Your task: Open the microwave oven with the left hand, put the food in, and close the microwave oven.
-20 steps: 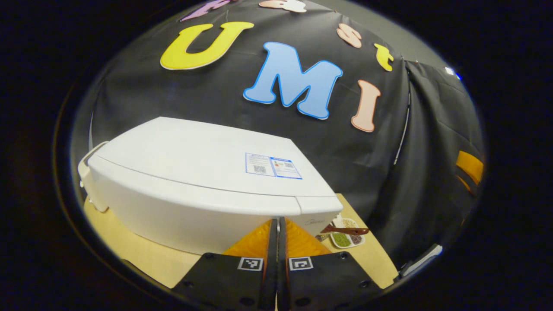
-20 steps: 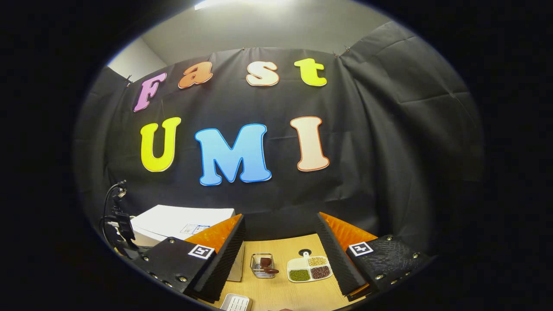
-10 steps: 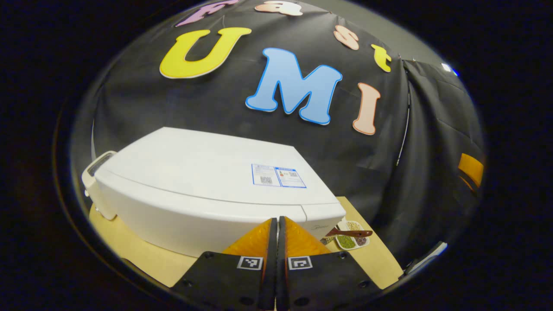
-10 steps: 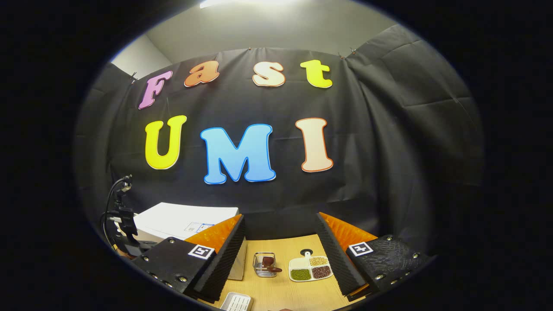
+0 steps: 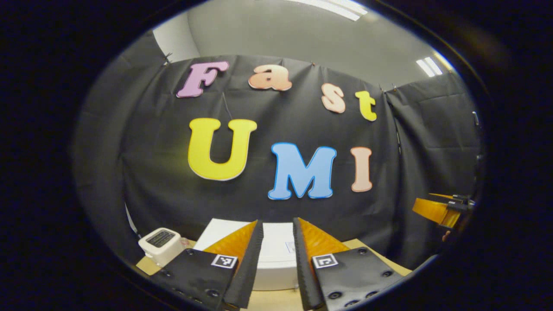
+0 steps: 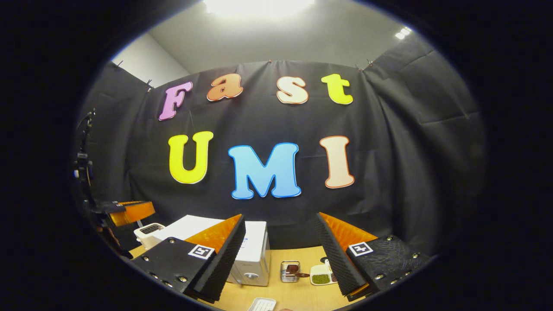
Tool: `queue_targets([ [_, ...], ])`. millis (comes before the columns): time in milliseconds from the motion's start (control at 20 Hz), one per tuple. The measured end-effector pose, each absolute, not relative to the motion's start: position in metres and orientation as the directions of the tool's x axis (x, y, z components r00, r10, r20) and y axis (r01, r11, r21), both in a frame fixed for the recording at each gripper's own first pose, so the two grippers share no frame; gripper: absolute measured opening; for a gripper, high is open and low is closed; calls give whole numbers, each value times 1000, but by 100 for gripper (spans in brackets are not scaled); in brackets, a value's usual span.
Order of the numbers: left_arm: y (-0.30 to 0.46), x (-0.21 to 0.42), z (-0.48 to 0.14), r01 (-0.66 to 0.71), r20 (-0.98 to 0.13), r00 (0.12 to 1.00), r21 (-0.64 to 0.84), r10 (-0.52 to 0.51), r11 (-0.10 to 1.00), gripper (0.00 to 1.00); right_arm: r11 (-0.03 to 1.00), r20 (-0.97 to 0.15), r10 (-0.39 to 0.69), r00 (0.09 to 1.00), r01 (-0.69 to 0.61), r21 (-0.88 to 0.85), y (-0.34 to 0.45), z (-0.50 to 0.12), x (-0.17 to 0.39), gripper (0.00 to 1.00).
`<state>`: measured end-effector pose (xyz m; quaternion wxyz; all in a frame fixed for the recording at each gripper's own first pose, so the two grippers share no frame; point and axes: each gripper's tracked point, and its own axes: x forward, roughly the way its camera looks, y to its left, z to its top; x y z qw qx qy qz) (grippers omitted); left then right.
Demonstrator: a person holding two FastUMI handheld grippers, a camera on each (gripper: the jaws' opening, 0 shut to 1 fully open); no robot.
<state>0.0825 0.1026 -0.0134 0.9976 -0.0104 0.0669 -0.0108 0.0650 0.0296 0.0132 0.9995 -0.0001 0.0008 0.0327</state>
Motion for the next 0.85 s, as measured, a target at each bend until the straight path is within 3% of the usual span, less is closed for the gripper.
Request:
queue_targets([
  [100, 122, 62, 26, -3, -91, 996, -14, 2, 1000, 96, 998, 12, 69, 998, -69, 6, 42, 32, 53, 97],
  [350, 159, 14, 41, -25, -81, 996, -33, 23, 999, 96, 998, 55, 67, 996, -68, 9, 72, 55, 20, 97],
  [850, 189, -30, 64, 27, -36, 999, -45, -29, 999, 95, 999, 44, 32, 999, -33, 19, 98, 62, -31, 97],
])
